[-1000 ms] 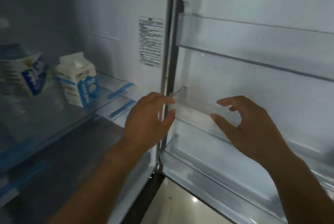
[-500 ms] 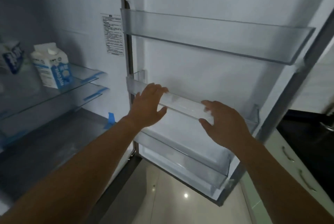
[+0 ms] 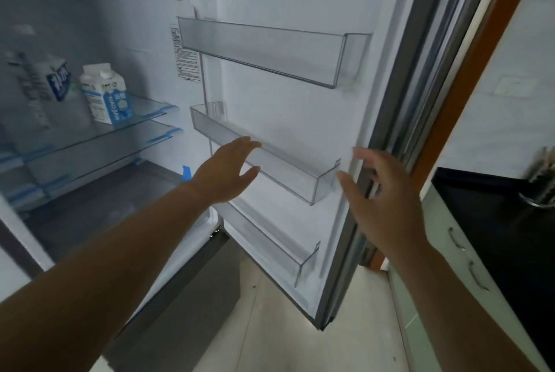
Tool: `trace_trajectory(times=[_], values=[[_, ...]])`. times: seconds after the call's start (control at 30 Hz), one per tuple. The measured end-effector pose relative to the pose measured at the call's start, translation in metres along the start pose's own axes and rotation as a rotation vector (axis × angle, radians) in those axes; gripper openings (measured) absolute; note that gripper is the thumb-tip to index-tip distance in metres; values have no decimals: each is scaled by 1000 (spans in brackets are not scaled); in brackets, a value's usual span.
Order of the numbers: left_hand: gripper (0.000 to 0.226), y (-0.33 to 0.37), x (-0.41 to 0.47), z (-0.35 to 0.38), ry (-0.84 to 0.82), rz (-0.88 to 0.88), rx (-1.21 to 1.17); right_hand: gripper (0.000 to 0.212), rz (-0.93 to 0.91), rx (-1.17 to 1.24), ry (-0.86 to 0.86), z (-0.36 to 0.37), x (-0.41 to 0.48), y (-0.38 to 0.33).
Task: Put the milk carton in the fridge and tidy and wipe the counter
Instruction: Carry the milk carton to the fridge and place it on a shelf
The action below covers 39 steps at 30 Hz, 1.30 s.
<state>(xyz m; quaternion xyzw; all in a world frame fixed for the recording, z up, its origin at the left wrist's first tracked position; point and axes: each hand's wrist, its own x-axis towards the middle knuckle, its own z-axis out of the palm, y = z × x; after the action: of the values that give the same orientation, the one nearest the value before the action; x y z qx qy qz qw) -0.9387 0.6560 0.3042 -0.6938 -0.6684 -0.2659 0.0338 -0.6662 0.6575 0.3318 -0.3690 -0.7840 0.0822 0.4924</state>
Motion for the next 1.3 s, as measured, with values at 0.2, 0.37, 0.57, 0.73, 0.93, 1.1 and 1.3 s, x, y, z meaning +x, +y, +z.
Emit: trace_trajectory(times=[0.2,0.37,0.57,0.73,0.93,1.1,1.3], values=[[58,-11,-24,-7,-12,-37,28,64,198,4,186,-12,-6,20],[56,-14,-31,-23,-33,-95,42,82,333,56,-38,5,-2,24],[54,-12,-60,-39,-24,-246,-134,82,308,94,-4,23,-24,-4],[50,-12,-108,-47,21,-299,-231,72,194,83,71,43,-52,-52],[44,-45,-155,-71,63,-425,-331,55,93,194,43,80,-73,-104],[42,-77,-198,-116,45,-479,-273,57,-3,312,-36,127,-78,-152],[34,-112,-240,-159,164,-489,-97,67,-195,443,-78,190,-80,-200]])
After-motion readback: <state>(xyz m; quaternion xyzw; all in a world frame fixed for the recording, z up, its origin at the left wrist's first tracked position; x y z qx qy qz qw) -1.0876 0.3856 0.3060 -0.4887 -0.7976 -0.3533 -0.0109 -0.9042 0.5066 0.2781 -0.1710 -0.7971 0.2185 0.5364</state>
